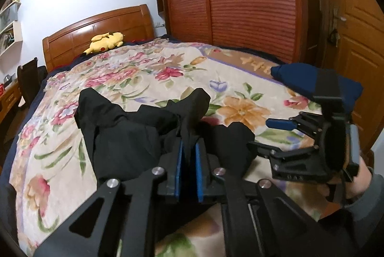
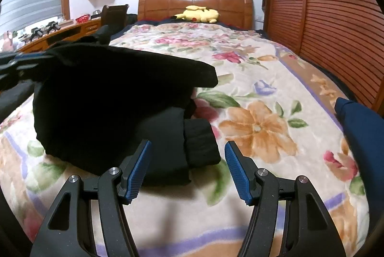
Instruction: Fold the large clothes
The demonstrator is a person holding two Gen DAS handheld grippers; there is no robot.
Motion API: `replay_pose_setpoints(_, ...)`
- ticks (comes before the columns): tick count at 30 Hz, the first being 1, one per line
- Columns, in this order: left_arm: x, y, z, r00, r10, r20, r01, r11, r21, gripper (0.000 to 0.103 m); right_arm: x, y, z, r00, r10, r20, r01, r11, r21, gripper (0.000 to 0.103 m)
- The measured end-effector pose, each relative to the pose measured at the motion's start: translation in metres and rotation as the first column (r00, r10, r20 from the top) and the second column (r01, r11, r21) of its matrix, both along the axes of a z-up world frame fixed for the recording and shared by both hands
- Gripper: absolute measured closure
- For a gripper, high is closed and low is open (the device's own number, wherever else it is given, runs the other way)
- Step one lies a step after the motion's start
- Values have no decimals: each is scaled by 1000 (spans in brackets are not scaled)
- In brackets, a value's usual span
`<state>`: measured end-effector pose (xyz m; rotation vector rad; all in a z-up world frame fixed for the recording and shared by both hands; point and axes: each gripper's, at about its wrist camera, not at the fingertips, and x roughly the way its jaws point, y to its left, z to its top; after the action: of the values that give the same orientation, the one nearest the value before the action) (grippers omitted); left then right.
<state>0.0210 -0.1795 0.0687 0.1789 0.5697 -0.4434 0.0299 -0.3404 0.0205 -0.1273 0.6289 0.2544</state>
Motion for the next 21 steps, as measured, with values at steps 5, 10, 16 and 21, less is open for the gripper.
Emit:
replay_pose_setpoints(5,-26,28,17,999,-6,36,9,996,-92,77,3,1,3,1000,-8,16,7,1000,20,38)
replay_pose_setpoints(10,-32,57,18,999,38,32,-34,993,-117,69,3,4,9,999,-10,35,9,1000,16,38)
replay_pose_setpoints(16,-34,99,-8,992,122,35,-118,988,-96,67,1,14,27,997,-10,80,11,1000,-18,38)
replay_pose_setpoints(21,-29,127,-31,986,168,16,-165,981,-97,66,7,35,54,993,27,111,-25,1000,-15,38)
